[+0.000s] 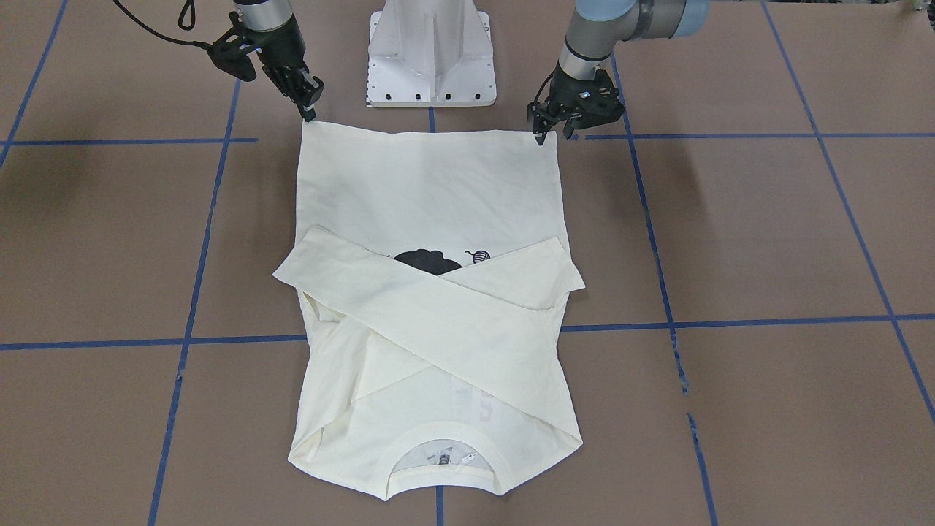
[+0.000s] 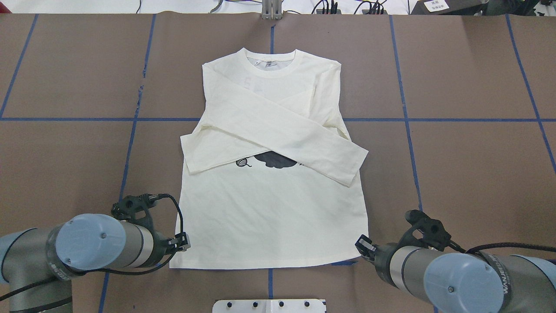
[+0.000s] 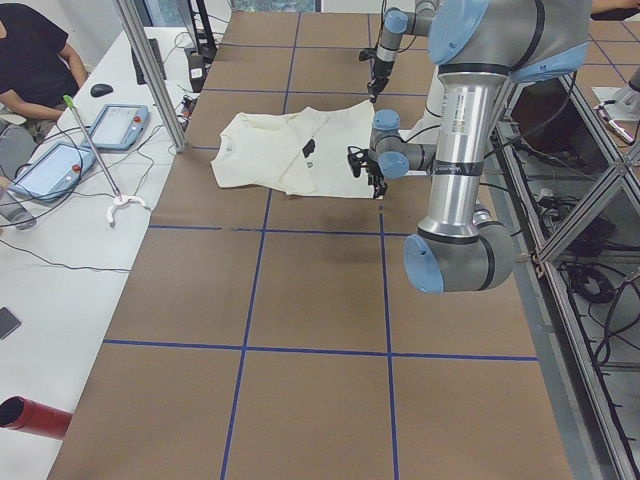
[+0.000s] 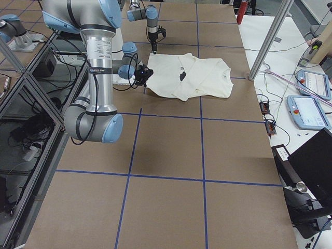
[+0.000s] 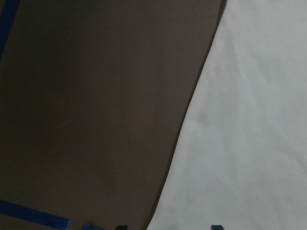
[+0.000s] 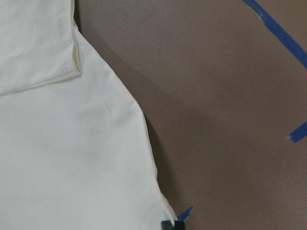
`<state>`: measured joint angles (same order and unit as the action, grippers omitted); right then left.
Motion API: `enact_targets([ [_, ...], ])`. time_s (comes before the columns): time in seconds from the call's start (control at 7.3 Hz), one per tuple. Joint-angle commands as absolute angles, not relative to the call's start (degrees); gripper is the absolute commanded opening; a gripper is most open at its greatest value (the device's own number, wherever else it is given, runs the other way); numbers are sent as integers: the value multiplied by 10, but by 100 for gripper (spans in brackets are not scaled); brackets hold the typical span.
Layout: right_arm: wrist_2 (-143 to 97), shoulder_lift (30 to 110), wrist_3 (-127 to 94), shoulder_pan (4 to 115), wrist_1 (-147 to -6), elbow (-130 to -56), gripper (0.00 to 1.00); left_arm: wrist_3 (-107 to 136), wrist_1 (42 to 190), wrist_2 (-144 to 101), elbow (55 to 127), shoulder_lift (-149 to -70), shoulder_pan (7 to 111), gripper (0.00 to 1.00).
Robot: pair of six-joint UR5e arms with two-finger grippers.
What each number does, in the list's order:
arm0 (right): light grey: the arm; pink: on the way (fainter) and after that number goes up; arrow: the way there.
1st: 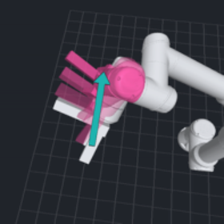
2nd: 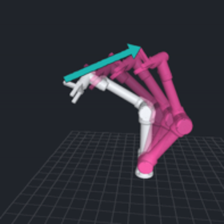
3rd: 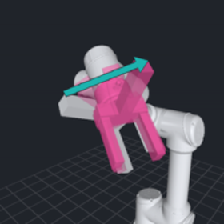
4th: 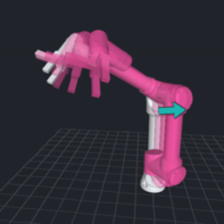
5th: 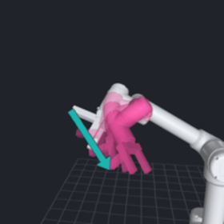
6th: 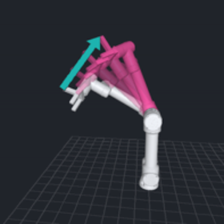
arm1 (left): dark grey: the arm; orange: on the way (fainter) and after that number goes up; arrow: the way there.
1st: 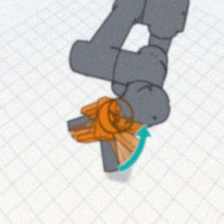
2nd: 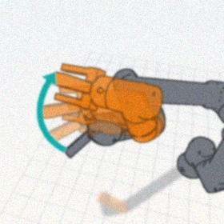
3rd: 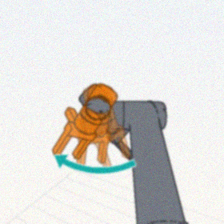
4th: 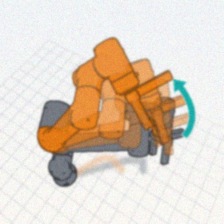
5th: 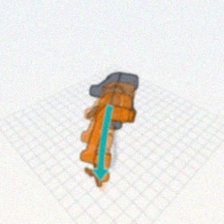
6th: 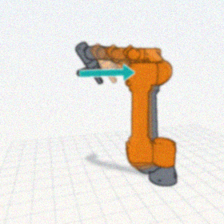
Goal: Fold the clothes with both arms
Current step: 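Lower the left gripper to the hem corner nearest it and grasp both hem corners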
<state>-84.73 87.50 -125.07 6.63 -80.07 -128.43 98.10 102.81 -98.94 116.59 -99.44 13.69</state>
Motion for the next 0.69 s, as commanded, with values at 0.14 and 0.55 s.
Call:
enact_targets([
  [0.14,-847,875,-1251,67,-801,-1285,0,982,1026,-989,1160,-996,132,63],
  [0.55,-847,876,-1251,67,-801,-1285,0,986,1024,-995,1158,-994,130,61],
])
